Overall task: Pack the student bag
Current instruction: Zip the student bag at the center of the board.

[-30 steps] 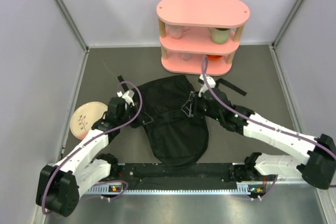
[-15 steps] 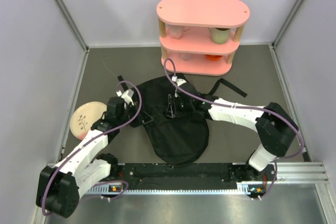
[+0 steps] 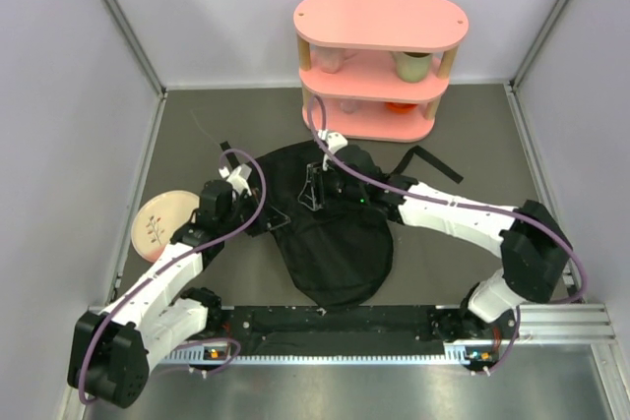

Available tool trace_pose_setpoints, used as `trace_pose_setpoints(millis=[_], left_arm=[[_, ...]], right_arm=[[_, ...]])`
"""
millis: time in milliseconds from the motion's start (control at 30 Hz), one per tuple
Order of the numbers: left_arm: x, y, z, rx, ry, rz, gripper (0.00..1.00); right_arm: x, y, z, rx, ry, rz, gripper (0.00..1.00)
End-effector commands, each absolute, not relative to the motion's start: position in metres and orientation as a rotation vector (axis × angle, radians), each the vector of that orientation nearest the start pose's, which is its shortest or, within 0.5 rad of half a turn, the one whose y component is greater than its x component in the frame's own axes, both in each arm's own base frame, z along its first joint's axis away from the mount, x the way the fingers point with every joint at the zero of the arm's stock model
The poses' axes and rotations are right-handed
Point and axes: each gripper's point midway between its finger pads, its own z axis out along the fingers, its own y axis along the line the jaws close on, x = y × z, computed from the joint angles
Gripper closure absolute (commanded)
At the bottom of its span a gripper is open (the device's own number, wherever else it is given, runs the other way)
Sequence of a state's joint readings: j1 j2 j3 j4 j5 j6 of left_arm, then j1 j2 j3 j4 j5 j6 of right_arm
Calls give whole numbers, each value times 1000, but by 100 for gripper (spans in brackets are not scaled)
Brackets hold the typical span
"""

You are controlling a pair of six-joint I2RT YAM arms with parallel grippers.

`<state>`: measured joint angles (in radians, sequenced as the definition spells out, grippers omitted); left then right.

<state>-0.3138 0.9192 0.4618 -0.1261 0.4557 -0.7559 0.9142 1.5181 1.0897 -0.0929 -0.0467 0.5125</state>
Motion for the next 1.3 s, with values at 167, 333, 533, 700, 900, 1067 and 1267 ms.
trace_pose_setpoints(millis=[167, 333, 533, 700, 900, 1067, 1267], left_arm=[[255, -192, 170, -131, 2064, -1153, 100], [254, -191, 171, -130, 2060, -1152, 100], [254, -191, 170, -130, 2062, -1151, 100], [251, -189, 166, -123, 2079, -1135, 100], [247, -184, 165, -128, 2080, -1113, 100], [243, -179, 161, -138, 2081, -1098, 100], [242, -178, 161, -139, 2076, -1108, 100]], right_arm=[[268, 415, 170, -505, 2150, 828, 48], [277, 403, 145, -485, 2192, 688, 75], [283, 391, 132, -466, 2207, 590, 100], [300, 368, 138, -409, 2165, 443, 100], [323, 322, 127, -289, 2182, 300, 100], [336, 284, 120, -202, 2189, 216, 100], [346, 251, 117, -135, 2184, 158, 100]])
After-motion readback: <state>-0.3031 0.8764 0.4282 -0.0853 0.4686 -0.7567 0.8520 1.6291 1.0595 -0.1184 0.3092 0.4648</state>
